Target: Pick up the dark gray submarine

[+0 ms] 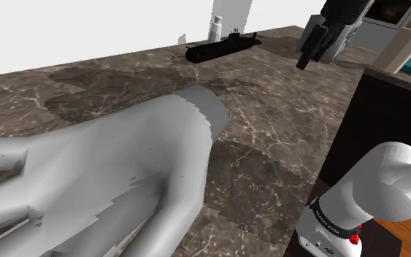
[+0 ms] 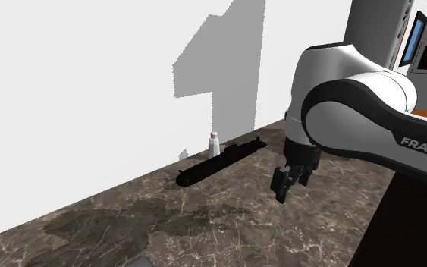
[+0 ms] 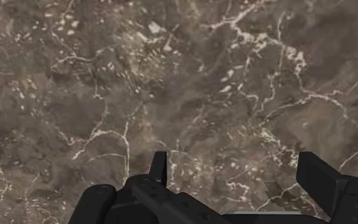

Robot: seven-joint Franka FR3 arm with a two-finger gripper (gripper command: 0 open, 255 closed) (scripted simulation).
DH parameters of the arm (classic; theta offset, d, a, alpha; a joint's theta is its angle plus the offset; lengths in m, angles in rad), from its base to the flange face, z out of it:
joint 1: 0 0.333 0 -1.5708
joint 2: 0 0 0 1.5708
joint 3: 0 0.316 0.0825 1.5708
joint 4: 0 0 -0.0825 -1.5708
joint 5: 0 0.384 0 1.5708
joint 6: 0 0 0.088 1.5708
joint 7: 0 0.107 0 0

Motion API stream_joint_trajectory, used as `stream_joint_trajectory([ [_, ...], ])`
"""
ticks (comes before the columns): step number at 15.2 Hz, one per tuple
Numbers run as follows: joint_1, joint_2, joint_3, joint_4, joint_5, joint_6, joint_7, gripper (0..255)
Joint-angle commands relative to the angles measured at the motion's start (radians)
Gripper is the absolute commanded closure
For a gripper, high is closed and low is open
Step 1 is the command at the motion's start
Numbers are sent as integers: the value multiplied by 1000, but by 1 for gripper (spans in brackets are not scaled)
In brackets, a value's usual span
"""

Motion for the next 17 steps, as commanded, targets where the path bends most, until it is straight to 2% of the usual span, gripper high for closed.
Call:
stream_joint_trajectory([
  [1, 0, 0, 0, 0, 0, 0, 0, 0],
  [9, -120, 324, 147, 255, 85, 34, 458, 0],
  [17, -207, 671, 220, 604, 77, 2, 896, 0],
])
